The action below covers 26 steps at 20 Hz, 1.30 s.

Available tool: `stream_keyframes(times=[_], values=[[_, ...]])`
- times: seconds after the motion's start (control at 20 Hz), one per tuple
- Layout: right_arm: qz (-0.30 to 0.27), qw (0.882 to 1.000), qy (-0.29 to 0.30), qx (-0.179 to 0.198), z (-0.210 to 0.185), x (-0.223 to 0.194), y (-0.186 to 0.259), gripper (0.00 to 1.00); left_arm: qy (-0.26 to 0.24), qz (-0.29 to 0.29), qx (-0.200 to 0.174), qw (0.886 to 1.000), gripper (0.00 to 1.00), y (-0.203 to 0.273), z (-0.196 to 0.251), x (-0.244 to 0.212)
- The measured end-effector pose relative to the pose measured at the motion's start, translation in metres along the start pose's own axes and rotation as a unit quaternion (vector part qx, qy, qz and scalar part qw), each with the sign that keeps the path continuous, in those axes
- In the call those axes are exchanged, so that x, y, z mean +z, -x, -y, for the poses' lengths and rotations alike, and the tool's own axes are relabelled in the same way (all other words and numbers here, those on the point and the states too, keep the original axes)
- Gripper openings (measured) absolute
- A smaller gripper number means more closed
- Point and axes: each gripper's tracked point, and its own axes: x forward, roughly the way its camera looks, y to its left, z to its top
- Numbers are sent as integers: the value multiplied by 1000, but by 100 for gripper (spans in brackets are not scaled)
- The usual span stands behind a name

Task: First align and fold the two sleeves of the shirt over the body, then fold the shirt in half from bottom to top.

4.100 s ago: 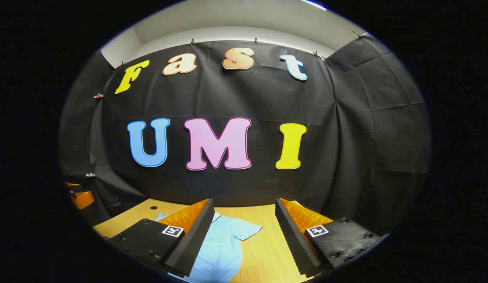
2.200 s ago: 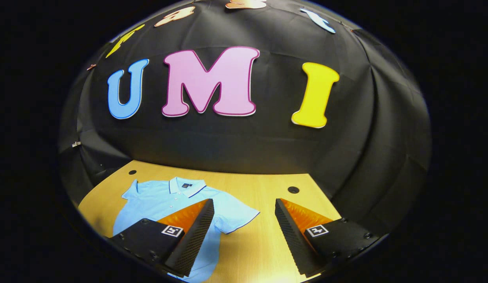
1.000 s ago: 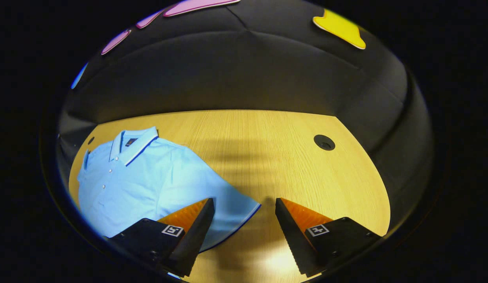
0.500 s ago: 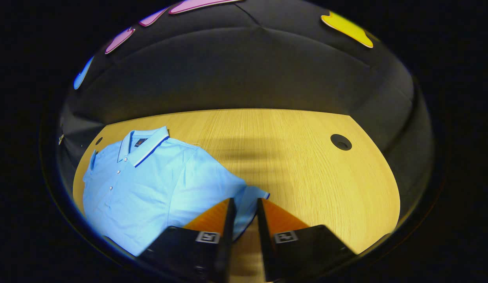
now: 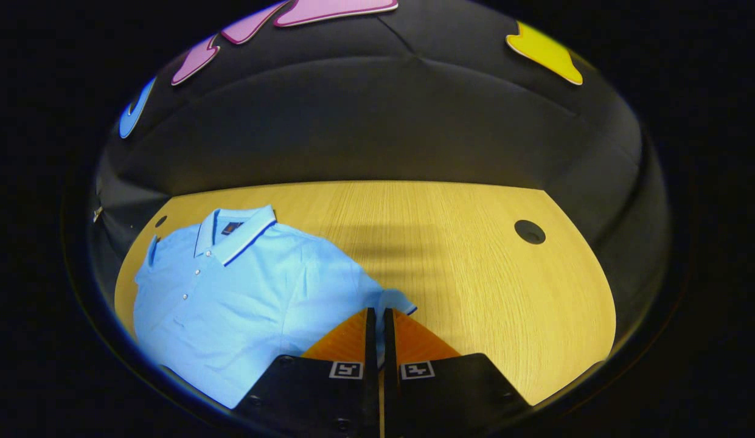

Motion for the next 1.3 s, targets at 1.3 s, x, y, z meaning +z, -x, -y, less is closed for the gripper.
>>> stream_keyframes(times=[1.3], values=[[-27,983,120,136,-250,-13,17,21,32,-14,38,999,99,3,-65,-17]])
